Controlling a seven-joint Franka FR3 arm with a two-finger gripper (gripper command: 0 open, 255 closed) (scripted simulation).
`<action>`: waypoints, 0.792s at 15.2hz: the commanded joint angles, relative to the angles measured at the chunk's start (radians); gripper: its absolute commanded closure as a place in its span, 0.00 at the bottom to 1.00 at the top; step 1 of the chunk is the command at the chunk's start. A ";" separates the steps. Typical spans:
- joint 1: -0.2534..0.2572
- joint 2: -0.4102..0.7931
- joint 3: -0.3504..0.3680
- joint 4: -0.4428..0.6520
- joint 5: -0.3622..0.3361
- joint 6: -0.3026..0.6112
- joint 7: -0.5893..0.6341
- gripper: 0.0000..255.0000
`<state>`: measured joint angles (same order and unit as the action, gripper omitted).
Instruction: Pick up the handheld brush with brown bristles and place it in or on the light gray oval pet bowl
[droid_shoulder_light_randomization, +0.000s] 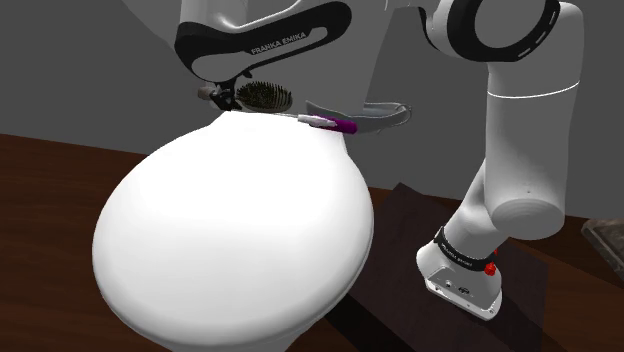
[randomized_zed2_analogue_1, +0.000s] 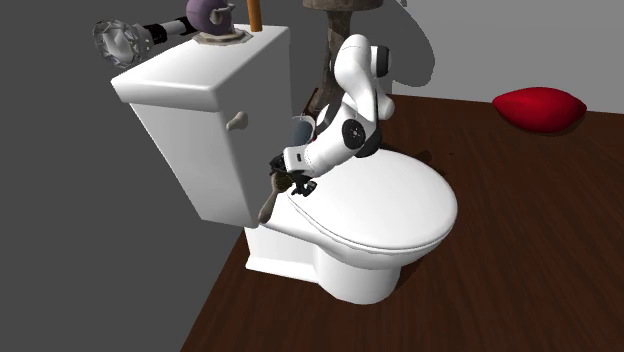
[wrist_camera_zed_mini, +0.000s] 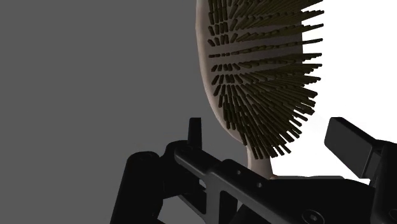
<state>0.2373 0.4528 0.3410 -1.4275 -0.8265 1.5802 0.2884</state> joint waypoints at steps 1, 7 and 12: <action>0.000 0.000 0.000 -0.001 0.000 0.000 0.000 0.00; 0.000 0.001 0.000 0.001 0.000 0.000 0.000 1.00; 0.000 0.000 0.000 0.000 0.000 0.000 0.000 1.00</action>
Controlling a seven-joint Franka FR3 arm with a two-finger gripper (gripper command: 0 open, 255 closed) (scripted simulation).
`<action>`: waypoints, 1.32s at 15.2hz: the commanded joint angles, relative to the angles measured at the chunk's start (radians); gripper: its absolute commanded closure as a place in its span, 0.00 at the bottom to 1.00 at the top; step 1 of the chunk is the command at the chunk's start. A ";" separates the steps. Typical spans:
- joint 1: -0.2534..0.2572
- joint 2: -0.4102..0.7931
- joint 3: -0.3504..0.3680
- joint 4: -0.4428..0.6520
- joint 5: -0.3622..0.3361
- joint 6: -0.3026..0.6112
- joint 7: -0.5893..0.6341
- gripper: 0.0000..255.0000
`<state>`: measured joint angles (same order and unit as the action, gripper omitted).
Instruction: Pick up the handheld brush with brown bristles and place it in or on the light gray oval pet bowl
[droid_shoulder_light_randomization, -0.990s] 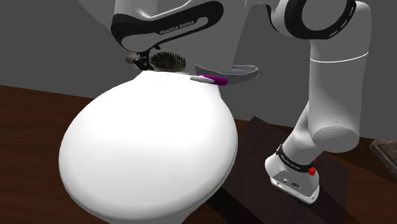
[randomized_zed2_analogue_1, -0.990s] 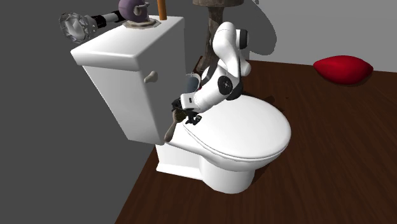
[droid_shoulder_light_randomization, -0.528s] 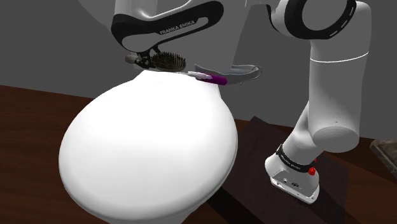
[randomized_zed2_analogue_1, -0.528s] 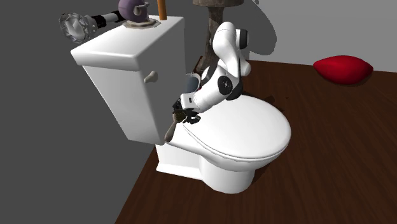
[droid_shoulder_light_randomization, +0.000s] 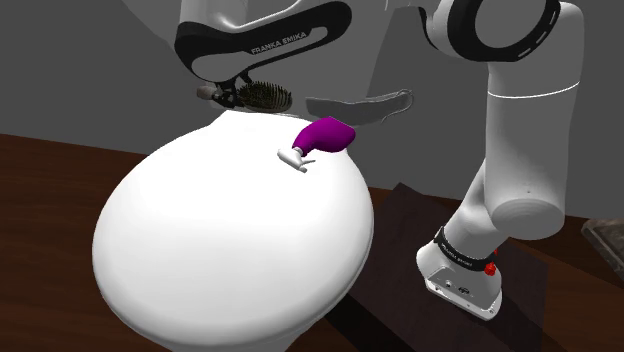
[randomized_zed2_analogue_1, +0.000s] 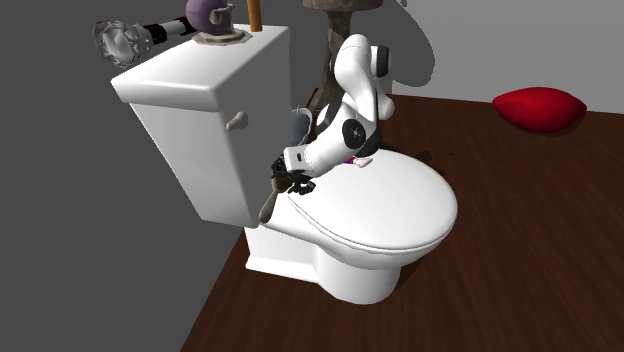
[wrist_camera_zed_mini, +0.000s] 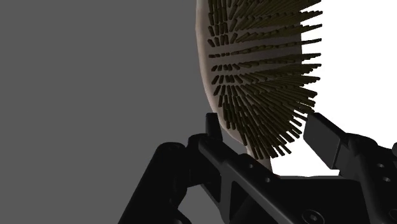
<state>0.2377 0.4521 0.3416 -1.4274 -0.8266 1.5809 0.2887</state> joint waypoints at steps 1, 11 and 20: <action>0.001 -0.002 0.000 0.009 0.001 -0.009 -0.007 1.00; 0.018 -0.009 0.001 0.123 0.003 -0.104 -0.082 1.00; 0.045 0.008 -0.002 0.262 -0.009 -0.200 -0.156 1.00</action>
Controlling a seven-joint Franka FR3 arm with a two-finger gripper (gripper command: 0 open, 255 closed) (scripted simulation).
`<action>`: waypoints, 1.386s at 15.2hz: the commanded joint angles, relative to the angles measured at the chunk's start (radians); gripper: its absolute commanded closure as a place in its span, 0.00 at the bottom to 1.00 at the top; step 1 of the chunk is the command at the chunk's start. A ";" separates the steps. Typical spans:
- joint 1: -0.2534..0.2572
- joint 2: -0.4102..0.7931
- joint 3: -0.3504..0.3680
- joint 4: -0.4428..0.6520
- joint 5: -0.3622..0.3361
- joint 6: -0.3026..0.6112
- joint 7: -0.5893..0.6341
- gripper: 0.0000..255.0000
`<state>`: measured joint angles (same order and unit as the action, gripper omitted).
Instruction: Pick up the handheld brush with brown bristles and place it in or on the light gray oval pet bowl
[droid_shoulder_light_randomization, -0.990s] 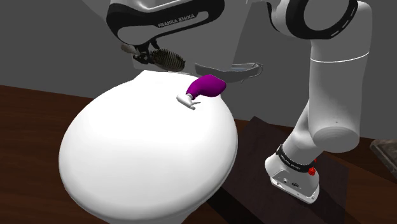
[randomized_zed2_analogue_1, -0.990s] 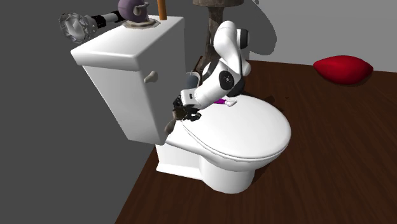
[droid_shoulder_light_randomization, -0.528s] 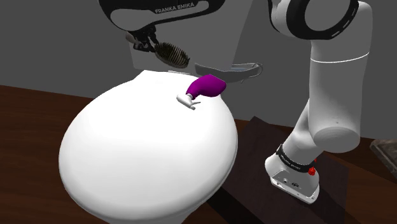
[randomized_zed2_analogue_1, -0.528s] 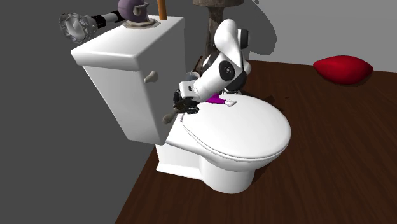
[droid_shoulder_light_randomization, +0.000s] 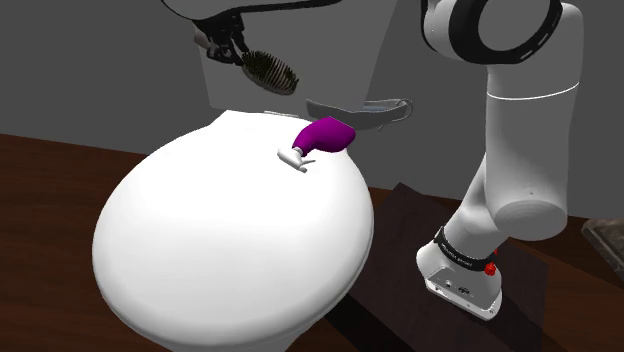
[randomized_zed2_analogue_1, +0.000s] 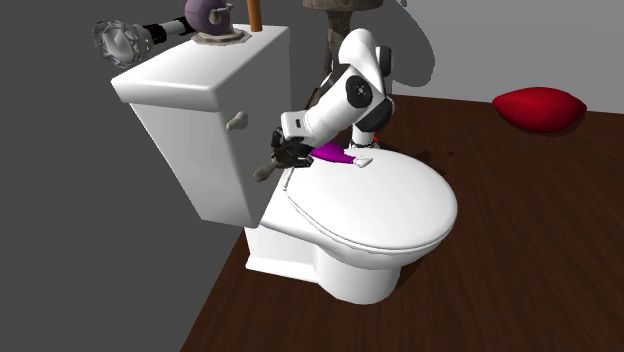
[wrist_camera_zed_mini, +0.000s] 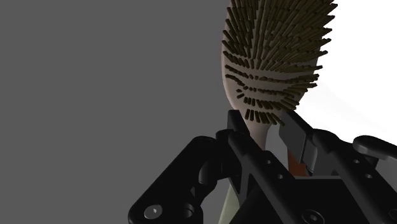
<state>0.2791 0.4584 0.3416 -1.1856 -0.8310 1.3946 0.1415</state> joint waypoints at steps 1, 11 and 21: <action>0.007 0.006 -0.003 0.039 -0.007 -0.025 -0.018 1.00; 0.064 0.074 -0.019 0.275 -0.050 -0.154 -0.124 1.00; -0.115 -0.363 -0.018 -0.307 0.096 0.040 -0.105 1.00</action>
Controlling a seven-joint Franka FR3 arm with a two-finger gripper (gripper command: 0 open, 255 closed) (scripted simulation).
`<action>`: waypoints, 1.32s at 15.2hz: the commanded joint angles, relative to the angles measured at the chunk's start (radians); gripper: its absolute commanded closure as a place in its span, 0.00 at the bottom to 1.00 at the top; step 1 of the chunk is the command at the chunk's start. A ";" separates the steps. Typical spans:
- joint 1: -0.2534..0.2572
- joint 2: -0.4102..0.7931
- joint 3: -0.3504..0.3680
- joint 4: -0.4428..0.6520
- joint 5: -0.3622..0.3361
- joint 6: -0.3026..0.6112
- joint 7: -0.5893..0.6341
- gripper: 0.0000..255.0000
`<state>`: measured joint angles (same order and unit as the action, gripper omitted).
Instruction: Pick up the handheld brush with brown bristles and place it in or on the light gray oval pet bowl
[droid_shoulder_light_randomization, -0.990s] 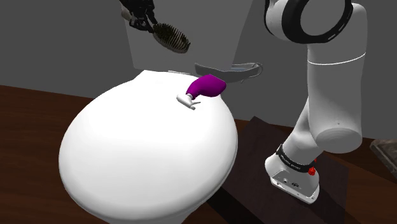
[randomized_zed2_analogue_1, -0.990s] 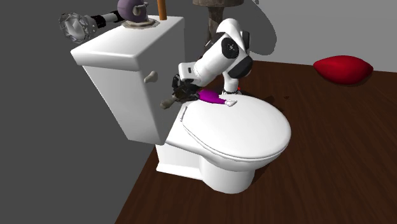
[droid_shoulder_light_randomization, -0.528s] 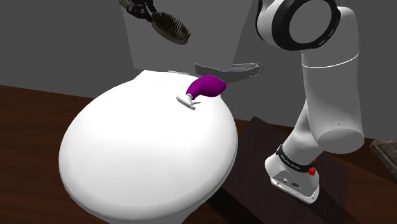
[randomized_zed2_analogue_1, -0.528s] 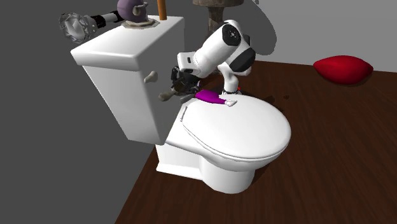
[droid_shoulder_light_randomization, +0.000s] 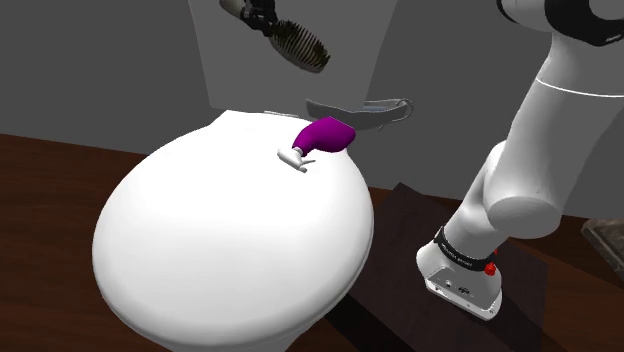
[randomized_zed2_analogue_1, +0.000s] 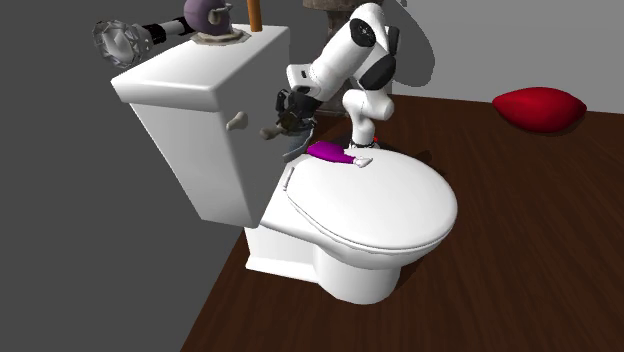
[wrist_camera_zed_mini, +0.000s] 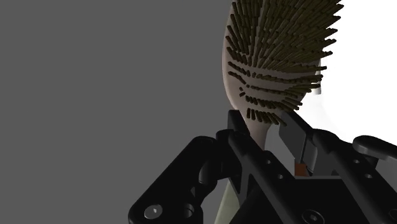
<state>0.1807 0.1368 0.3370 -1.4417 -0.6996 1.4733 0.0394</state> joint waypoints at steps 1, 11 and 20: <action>-0.028 -0.087 -0.022 -0.104 -0.022 -0.018 -0.010 1.00; -0.149 -0.490 -0.087 -0.529 0.067 0.142 -0.143 1.00; -0.368 -0.676 0.004 -0.741 0.153 0.285 -0.245 1.00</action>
<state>-0.1533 -0.5340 0.3300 -2.1639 -0.3244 1.7428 -0.2005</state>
